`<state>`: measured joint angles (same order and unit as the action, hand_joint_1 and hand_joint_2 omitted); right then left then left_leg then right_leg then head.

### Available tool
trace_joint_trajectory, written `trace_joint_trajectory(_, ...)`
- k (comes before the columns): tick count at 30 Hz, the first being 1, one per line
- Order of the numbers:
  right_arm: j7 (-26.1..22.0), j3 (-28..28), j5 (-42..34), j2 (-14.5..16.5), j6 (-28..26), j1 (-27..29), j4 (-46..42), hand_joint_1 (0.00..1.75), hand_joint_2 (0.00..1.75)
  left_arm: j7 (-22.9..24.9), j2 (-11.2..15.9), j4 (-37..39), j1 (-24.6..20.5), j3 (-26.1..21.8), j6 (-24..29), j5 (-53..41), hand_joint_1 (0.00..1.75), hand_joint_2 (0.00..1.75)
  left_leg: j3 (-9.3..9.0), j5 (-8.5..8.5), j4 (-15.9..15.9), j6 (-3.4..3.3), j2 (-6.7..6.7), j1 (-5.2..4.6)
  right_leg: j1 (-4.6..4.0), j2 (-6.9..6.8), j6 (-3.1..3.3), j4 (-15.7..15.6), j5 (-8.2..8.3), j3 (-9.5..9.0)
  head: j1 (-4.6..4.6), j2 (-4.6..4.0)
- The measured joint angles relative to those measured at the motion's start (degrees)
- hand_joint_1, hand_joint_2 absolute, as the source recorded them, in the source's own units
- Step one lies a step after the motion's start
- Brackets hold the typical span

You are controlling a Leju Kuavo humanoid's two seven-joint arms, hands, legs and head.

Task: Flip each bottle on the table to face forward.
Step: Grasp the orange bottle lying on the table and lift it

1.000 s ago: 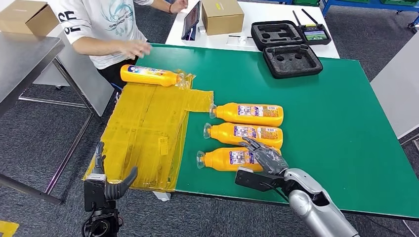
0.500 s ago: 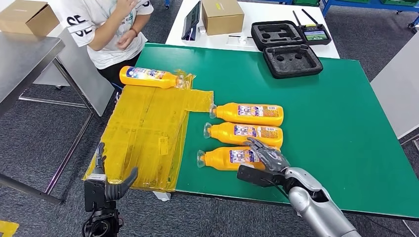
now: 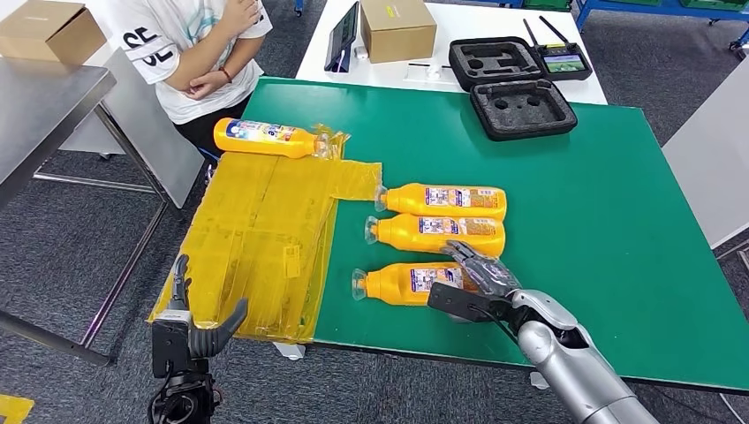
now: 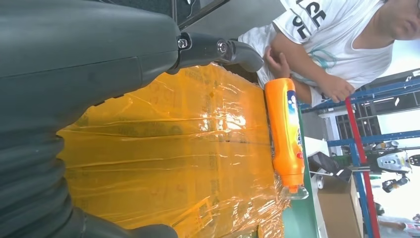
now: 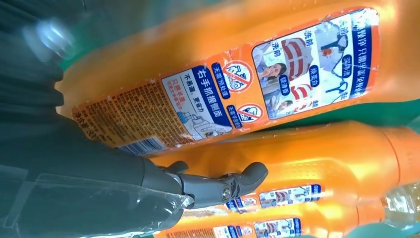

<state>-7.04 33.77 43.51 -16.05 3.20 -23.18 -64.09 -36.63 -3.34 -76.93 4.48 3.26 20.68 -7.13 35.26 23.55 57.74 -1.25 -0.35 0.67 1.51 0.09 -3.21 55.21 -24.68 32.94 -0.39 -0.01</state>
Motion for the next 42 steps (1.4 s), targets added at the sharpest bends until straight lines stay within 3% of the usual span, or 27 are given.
trace_joint_trajectory(3,-0.17,0.02,-1.23,-0.04,0.94,-0.87,1.18,0.07,1.75,0.02,0.0,0.3,-0.26,0.0,-0.01,0.04,0.0,1.75,-0.01,-0.01,0.0,0.0,0.0,0.0,0.0,0.0,0.0,0.0,0.0,-0.01,0.01,0.01)
trace_joint_trajectory(6,-0.76,0.03,-2.27,-0.21,1.53,-1.6,2.1,0.28,1.75,0.02,0.0,0.51,-0.54,0.0,-0.06,0.24,0.0,1.75,-0.02,-0.02,0.0,-0.01,0.0,0.0,0.01,0.0,0.0,0.0,0.01,-0.01,0.01,0.01)
trace_joint_trajectory(8,-0.98,0.12,-2.51,-0.3,1.71,-1.96,2.59,0.55,1.75,0.02,0.0,0.67,-0.74,0.0,-0.1,0.43,0.0,1.75,-0.02,-0.02,0.0,-0.01,0.0,0.0,0.01,0.0,0.0,0.0,0.01,-0.01,0.01,0.01)
trace_joint_trajectory(10,-1.04,0.29,-2.68,-0.33,1.9,-2.24,2.96,1.07,1.75,0.02,0.0,0.86,-0.85,0.01,-0.11,0.53,0.0,1.75,-0.02,-0.02,0.0,-0.01,0.0,0.0,0.01,0.0,0.0,0.0,0.01,-0.01,0.0,0.01)
trace_joint_trajectory(12,-1.08,0.48,-2.96,-0.33,2.16,-2.56,3.26,1.43,1.75,0.02,0.0,0.93,-0.87,0.01,-0.11,0.63,0.0,1.75,-0.02,-0.02,0.0,-0.01,0.0,0.0,0.01,0.0,0.0,0.0,0.01,-0.01,0.0,0.01)
trace_joint_trajectory(14,-1.14,0.62,-3.27,-0.32,2.5,-2.99,3.61,1.45,1.75,0.02,0.0,0.94,-0.88,0.0,-0.11,0.84,0.0,1.75,-0.02,-0.02,0.0,-0.01,0.0,0.0,0.01,0.0,0.0,0.0,0.01,-0.01,-0.01,0.01)
trace_joint_trajectory(18,-1.22,0.84,-3.52,-0.32,3.01,-3.83,4.44,1.72,1.75,0.02,0.0,0.96,-0.94,0.01,-0.11,1.14,0.0,1.75,-0.02,-0.01,0.0,-0.01,0.0,0.0,0.0,0.0,0.0,0.0,0.0,-0.01,0.0,0.01)
trace_joint_trajectory(36,-2.81,2.19,-5.14,-1.16,4.13,-4.53,5.6,1.75,1.75,0.0,0.0,1.14,-1.02,0.01,-0.04,2.04,0.0,1.75,-0.02,-0.01,0.0,-0.01,0.0,0.0,0.01,0.0,0.0,0.0,0.0,-0.01,0.01,0.01)
trace_joint_trajectory(39,-5.98,2.11,-8.14,-1.06,3.88,-4.3,5.57,1.75,1.75,-0.08,0.0,1.33,-1.13,0.05,-0.15,2.31,0.0,1.75,-0.01,-0.02,0.0,-0.01,-0.01,0.0,0.0,0.0,0.0,0.0,0.01,-0.01,0.01,0.01)
trace_joint_trajectory(42,-13.72,0.95,-14.2,-0.11,2.48,-3.07,4.72,1.75,1.75,-0.28,0.0,1.36,-1.33,0.15,-0.67,2.74,0.0,1.75,0.01,-0.02,0.0,-0.01,-0.02,0.0,0.0,0.0,0.0,0.0,0.01,0.01,0.02,0.01)
